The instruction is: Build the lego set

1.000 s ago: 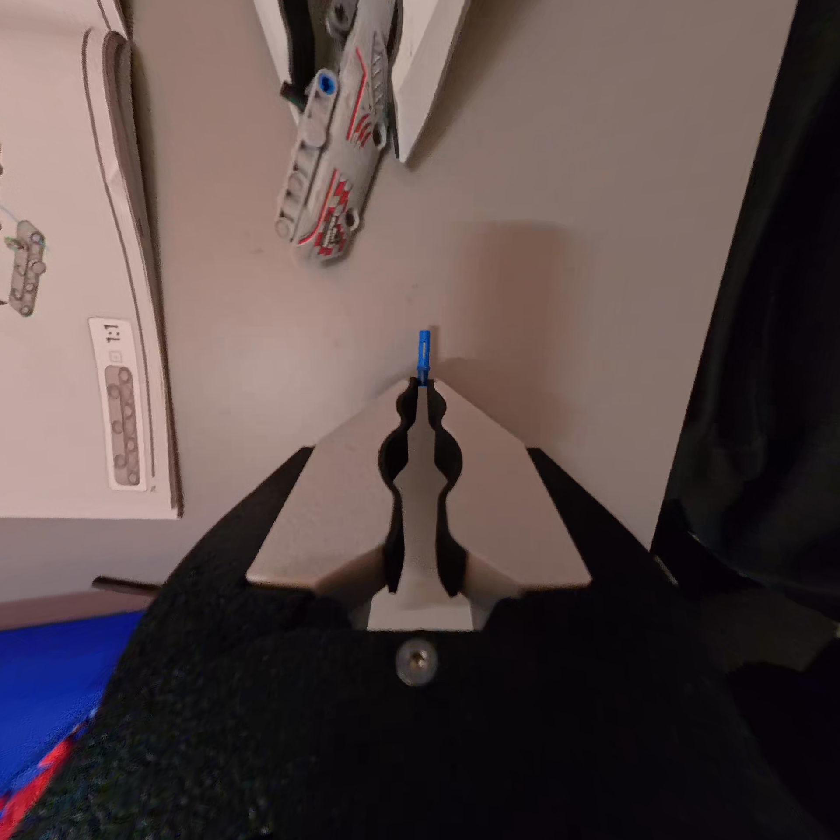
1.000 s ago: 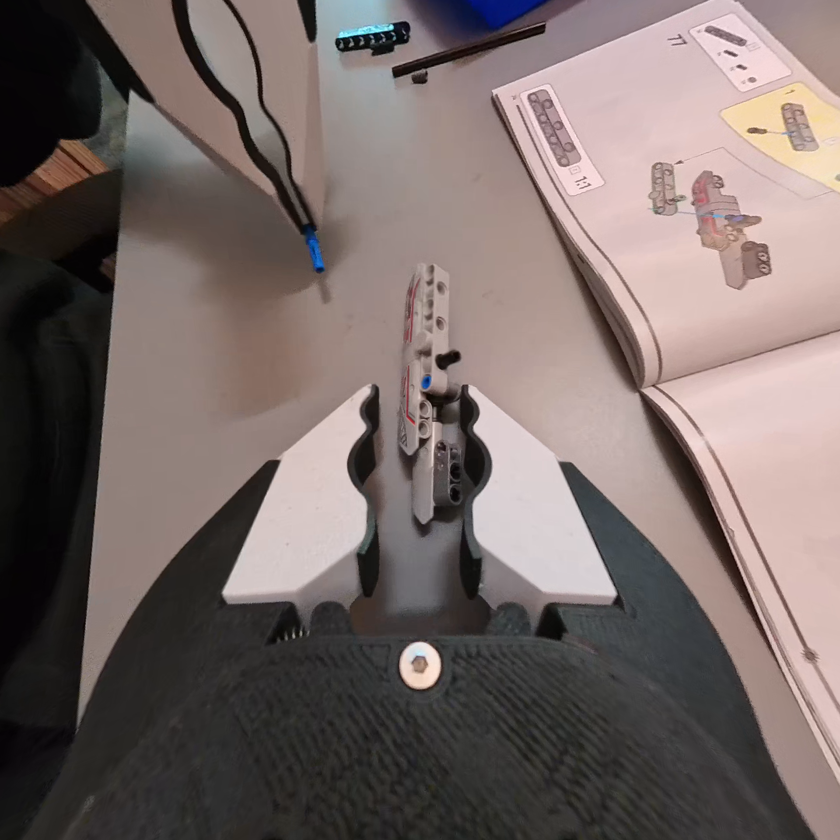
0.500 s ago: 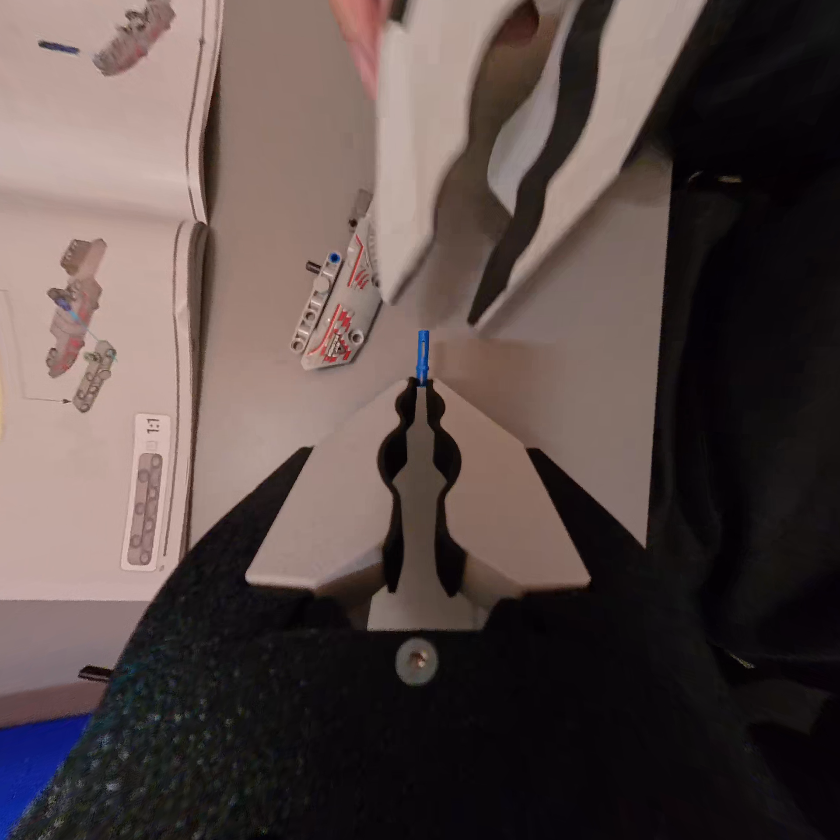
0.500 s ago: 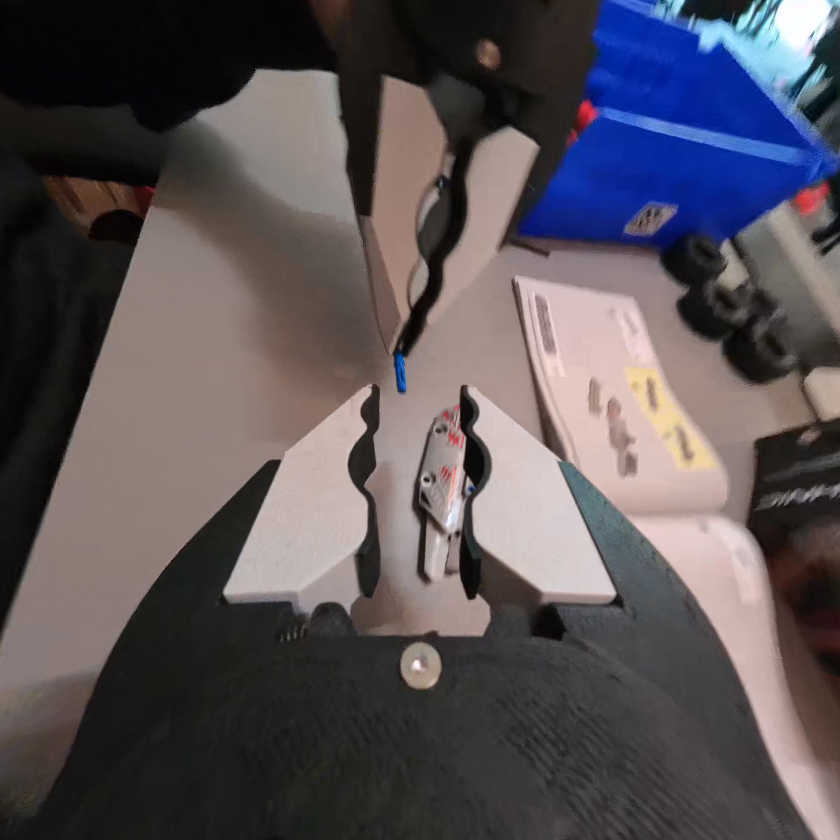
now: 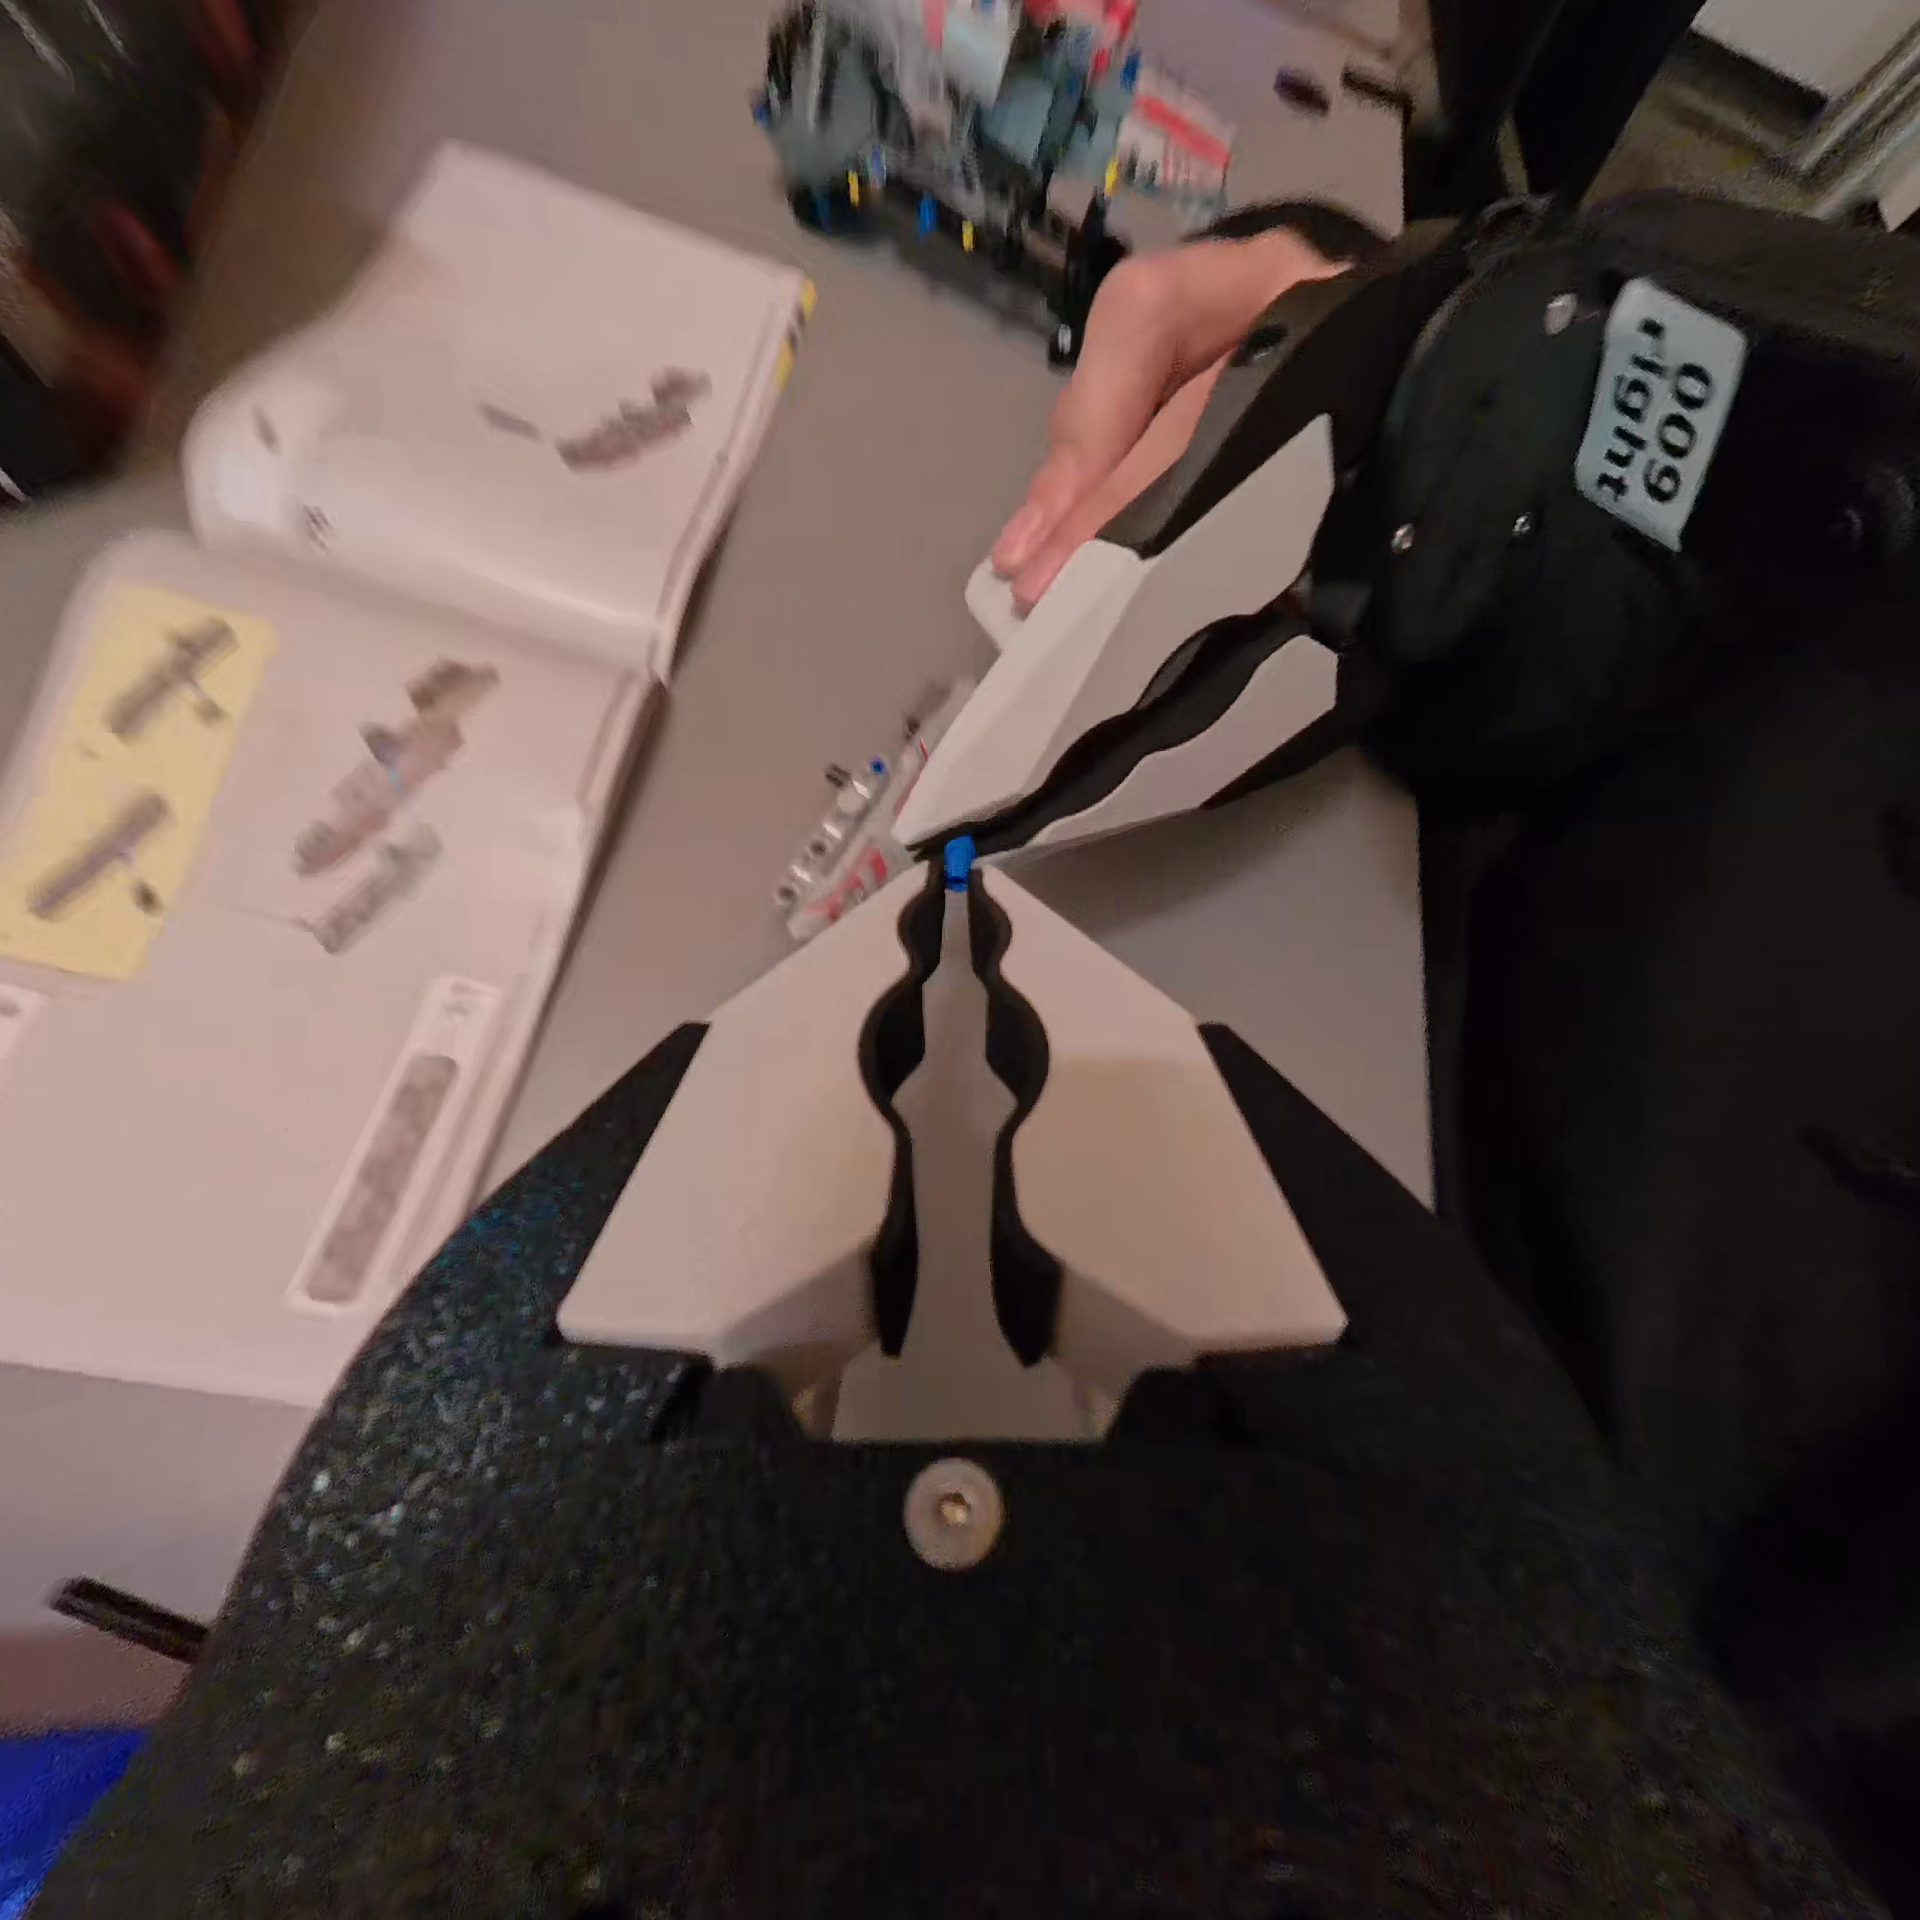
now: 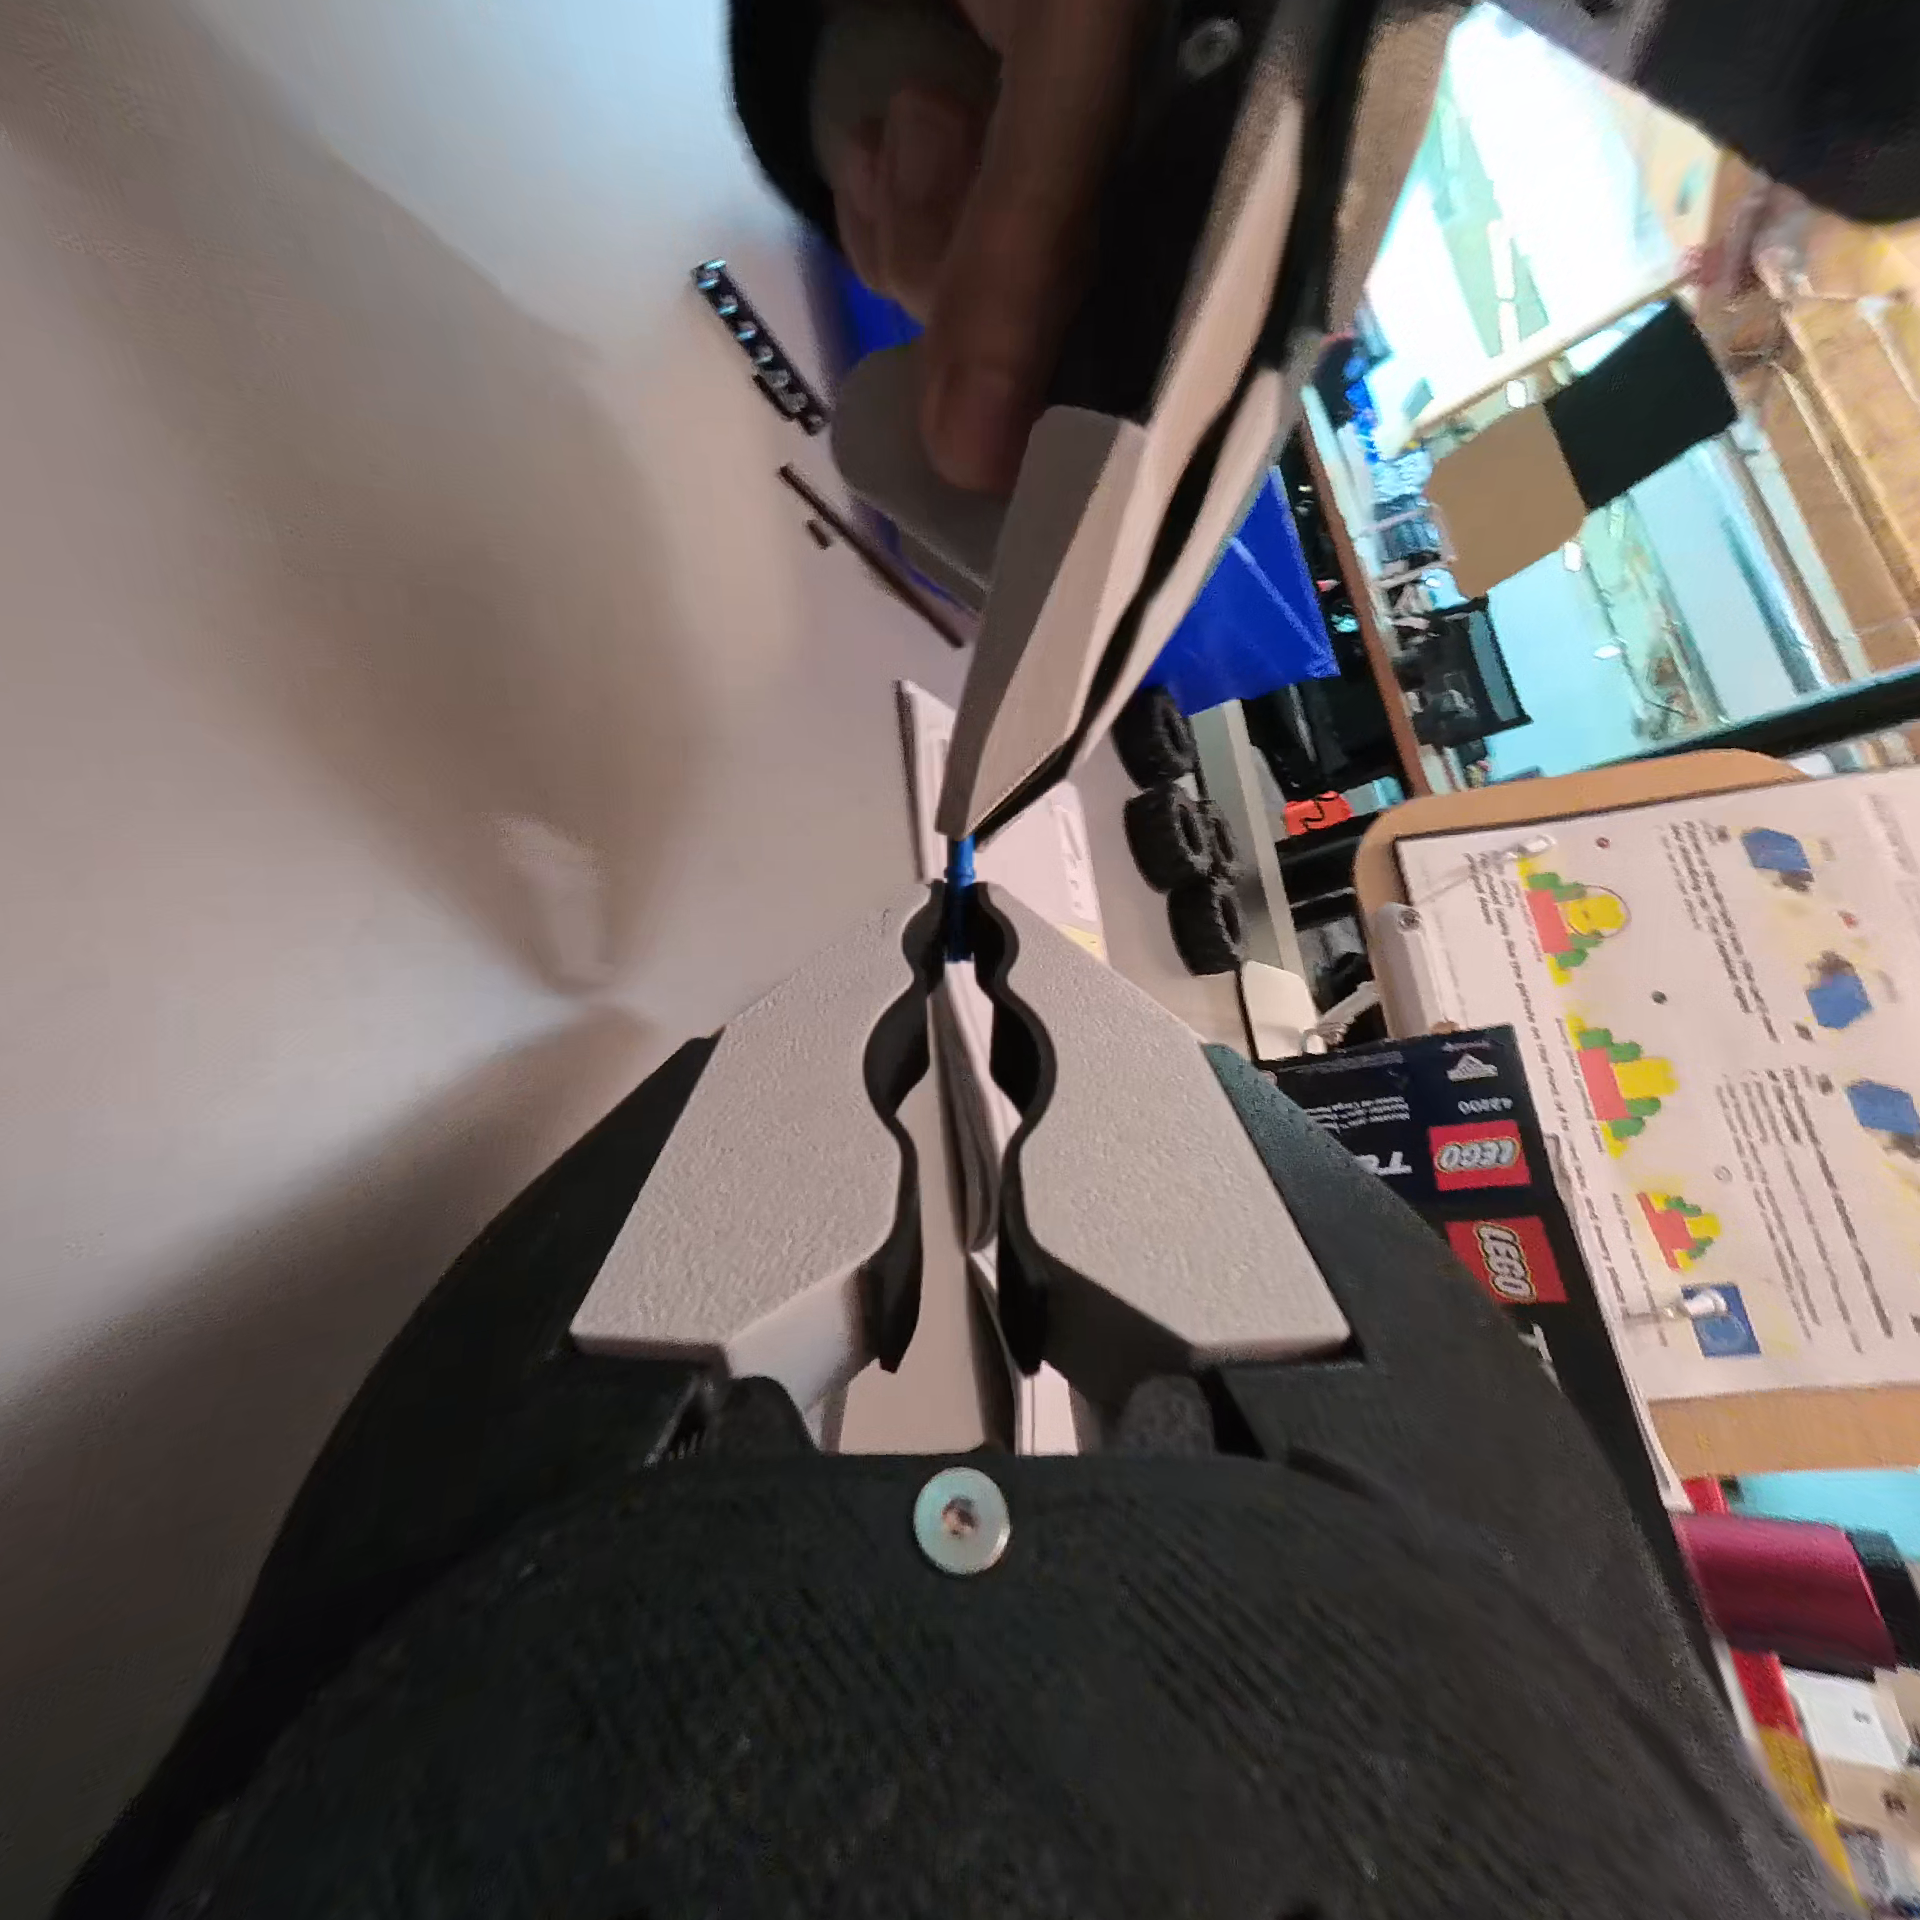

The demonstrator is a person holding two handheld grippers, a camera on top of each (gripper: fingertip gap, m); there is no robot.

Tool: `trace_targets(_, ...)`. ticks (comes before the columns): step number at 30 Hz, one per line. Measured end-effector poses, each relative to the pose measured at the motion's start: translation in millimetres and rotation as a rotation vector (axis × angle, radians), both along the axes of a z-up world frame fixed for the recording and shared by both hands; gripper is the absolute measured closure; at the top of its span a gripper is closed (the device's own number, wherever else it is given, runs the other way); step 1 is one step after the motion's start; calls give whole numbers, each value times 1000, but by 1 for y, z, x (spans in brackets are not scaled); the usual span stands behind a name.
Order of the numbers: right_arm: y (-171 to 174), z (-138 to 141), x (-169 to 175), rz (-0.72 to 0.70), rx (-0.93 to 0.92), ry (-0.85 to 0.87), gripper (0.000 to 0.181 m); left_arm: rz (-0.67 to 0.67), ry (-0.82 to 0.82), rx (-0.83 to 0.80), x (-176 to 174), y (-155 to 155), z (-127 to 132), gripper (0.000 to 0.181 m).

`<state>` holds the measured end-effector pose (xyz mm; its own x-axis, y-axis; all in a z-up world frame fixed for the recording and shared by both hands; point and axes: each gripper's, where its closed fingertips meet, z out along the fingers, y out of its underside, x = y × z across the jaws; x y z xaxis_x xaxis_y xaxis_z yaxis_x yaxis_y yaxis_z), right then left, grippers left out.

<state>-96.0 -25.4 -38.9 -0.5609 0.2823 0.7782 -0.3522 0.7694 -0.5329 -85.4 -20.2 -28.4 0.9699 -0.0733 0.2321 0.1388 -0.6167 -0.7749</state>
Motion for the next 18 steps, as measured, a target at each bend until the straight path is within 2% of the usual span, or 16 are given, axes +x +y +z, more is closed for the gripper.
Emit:
trace_targets(1,2,5,-3,-17,-42,12,179,1,53,66,-2,2,6,180)
trace_targets(4,5,19,-5,-26,-253,-75,180,49,227,237,-14,5,23,174)
trace_targets(7,6,34,-4,-3,-425,-116,180,29,210,316,-8,5,31,175)
trace_targets(12,4,33,-4,2,-420,-113,180,14,151,337,-3,8,31,173)
trace_targets(14,1,34,-3,11,-424,-107,180,4,147,328,-1,9,28,178)
trace_targets(18,2,34,-3,5,-423,-110,180,10,135,341,-1,10,29,179)
